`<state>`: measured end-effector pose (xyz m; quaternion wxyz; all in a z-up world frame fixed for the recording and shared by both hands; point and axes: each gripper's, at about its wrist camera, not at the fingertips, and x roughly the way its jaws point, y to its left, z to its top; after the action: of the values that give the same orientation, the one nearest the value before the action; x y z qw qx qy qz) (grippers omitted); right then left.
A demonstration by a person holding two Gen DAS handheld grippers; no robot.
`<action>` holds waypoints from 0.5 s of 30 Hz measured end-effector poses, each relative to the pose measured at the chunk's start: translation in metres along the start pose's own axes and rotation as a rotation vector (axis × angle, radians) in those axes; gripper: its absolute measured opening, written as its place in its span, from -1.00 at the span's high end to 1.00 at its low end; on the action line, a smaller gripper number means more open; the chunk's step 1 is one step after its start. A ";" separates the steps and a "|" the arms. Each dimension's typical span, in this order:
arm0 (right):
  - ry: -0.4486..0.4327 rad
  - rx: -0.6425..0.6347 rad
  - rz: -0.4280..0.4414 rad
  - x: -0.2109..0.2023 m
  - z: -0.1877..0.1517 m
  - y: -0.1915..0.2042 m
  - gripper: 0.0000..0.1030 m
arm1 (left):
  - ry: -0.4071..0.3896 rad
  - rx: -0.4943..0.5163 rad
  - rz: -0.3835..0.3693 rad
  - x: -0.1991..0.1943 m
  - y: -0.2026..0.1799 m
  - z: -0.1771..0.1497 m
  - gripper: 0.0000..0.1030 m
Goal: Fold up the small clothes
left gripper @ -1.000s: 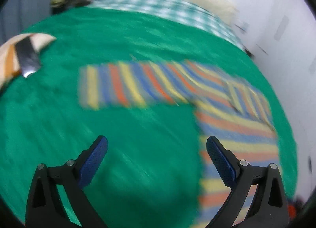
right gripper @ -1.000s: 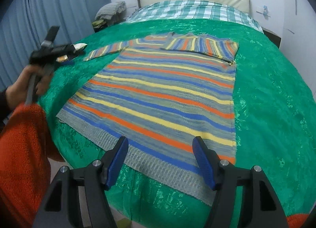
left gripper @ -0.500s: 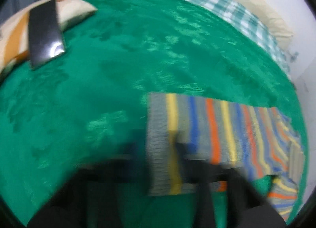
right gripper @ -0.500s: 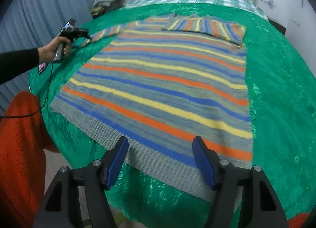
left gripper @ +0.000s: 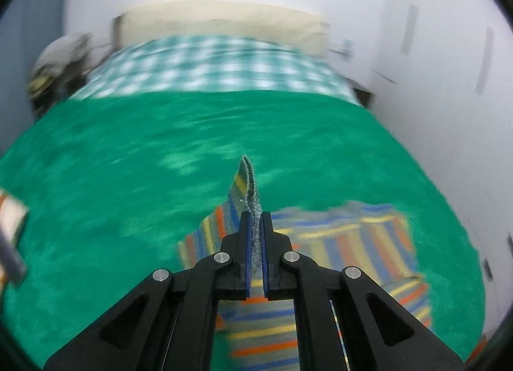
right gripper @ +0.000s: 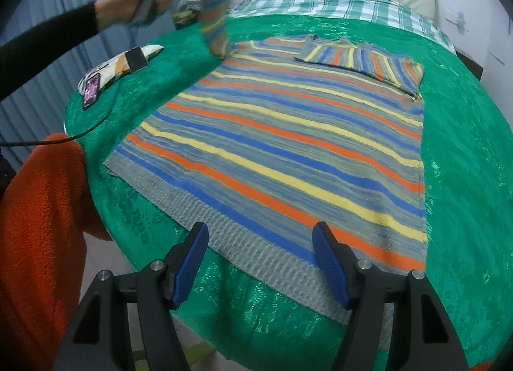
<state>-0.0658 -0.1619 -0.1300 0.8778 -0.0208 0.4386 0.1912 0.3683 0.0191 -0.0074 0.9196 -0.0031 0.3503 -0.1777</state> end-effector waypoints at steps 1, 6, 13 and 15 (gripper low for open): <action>0.000 0.002 0.002 -0.001 0.000 0.000 -0.30 | 0.010 0.026 -0.028 0.011 -0.025 0.000 0.78; -0.004 0.020 -0.010 -0.003 0.000 -0.007 -0.30 | 0.132 0.026 -0.173 0.057 -0.088 -0.034 -0.79; -0.009 0.089 0.000 -0.009 -0.001 -0.026 -0.30 | 0.154 -0.048 0.001 0.052 -0.025 -0.077 -0.81; -0.008 0.104 0.006 -0.008 0.001 -0.029 -0.30 | 0.219 -0.046 0.153 0.069 0.010 -0.100 -0.82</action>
<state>-0.0591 -0.1905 -0.1271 0.8789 0.0268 0.4447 0.1707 0.3546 0.0180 -0.1283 0.8865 0.0220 0.4516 -0.0984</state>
